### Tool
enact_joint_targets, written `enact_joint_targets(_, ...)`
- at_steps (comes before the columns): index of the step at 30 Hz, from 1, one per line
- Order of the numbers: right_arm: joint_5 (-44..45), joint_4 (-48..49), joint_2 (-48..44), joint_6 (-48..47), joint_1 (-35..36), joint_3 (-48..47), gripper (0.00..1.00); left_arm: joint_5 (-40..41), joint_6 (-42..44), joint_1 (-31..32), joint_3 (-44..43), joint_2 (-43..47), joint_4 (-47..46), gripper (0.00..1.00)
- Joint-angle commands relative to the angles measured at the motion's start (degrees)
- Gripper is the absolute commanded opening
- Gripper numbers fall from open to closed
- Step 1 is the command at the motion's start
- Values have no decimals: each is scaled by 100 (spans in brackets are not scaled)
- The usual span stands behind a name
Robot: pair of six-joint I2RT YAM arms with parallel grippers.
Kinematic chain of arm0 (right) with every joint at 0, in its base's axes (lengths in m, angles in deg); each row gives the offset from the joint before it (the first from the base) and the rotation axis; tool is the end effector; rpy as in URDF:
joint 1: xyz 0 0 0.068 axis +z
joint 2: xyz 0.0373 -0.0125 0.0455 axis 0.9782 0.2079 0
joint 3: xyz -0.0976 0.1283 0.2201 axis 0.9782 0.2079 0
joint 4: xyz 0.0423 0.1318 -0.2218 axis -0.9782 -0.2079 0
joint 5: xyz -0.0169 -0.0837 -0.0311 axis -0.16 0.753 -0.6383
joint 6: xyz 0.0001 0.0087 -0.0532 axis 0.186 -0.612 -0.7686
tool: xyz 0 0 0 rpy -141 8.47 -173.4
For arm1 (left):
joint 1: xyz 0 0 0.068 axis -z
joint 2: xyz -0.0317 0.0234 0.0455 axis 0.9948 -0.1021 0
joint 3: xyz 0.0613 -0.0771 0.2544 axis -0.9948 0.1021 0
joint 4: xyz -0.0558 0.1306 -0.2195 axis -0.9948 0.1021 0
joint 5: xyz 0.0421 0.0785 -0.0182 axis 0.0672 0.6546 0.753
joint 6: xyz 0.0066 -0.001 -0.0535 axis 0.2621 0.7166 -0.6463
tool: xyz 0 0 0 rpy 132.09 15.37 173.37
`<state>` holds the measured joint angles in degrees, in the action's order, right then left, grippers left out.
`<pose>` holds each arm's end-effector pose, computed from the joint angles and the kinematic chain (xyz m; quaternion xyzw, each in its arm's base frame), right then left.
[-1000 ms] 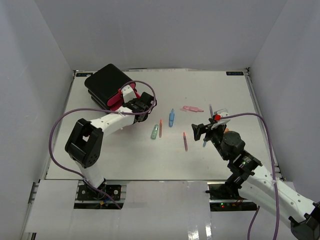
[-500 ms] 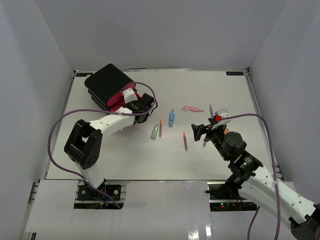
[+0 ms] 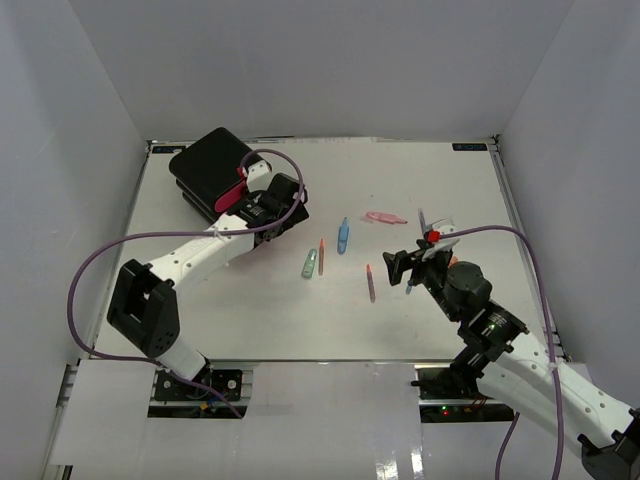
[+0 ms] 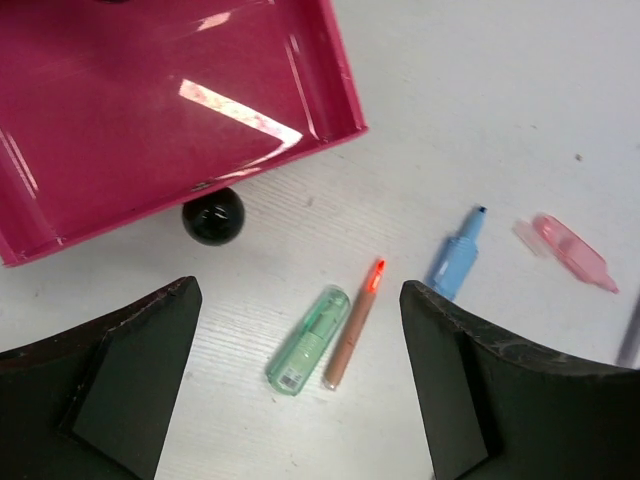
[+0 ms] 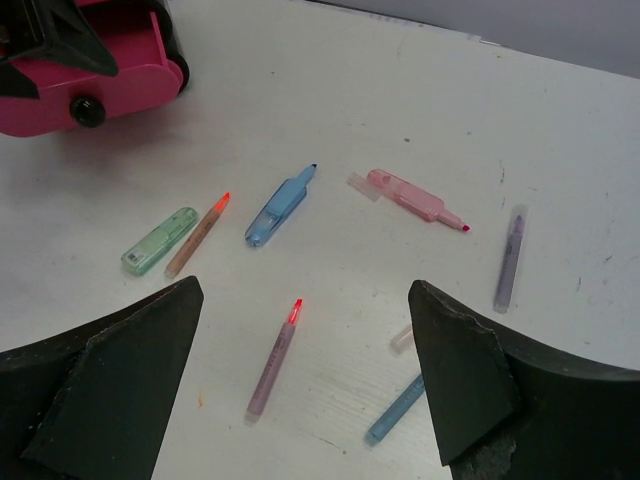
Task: Sort the stationery into containers
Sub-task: Open the drawer in the storage box, then pick up the pen from the center of the board.
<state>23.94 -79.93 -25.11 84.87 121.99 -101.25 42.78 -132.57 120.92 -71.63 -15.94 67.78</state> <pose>0.1178 0.0960 0.2784 -0.1274 0.7180 0.1548 0.6665 0.2803 -0.1860 0.2729 -0.2192 0.8898 -0.0308 0.3991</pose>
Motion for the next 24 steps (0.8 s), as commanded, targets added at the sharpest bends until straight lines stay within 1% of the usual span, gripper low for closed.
enact_joint_targets(1, 73, -175, -44, -19, -4, -355, 90, -594, 470, 75, -208, 364, -92, 92)
enact_joint_targets(3, 135, -185, -26, -19, -13, -408, 90, -1094, 681, 84, -235, 364, -171, 92)
enact_joint_targets(4, 196, -454, 9, -1, -4, -478, 90, -1314, 1013, 84, -261, 347, -294, 93)
enact_joint_targets(5, 231, -535, 44, 25, -4, -522, 90, -1516, 1173, 84, -261, 338, -338, 93)
enact_joint_targets(6, 345, -623, 79, 52, -4, -566, 90, -1901, 1323, 93, -261, 320, -513, 93)
enact_joint_targets(7, 433, -789, 166, 147, -4, -653, 91, -2105, 1724, 102, -235, 311, -628, 94)
enact_joint_targets(9, 661, -905, 255, 262, -13, -724, 91, -2517, 2095, 102, -104, 338, -934, 95)
enact_joint_targets(10, 715, -992, 368, 385, -13, -785, 92, -2589, 2419, 93, -59, 381, -1015, 95)
enact_joint_targets(14, 803, -1177, 790, 596, -101, -1014, 94, -2959, 3274, 93, 108, 566, -1384, 96)
enact_joint_targets(17, 716, -1283, 1273, 806, -337, -1233, 95, -3222, 3791, 84, 117, 567, -1595, 97)
enact_joint_targets(19, 540, -1406, 1634, 956, -671, -1330, 96, -3669, 3986, 58, -23, 453, -1622, 97)
enact_joint_targets(20, 339, -1476, 1731, 1105, -968, -1400, 96, -3810, 4170, 41, -85, 313, -1631, 97)
enact_joint_targets(22, 110, -1538, 2012, 1255, -1268, -1462, 97, -4170, 4338, 23, -199, 189, -1657, 98)
enact_joint_targets(24, -84, -1669, 2275, 1492, -1585, -1524, 98, -4338, 4462, -12, -182, 57, -1736, 98)
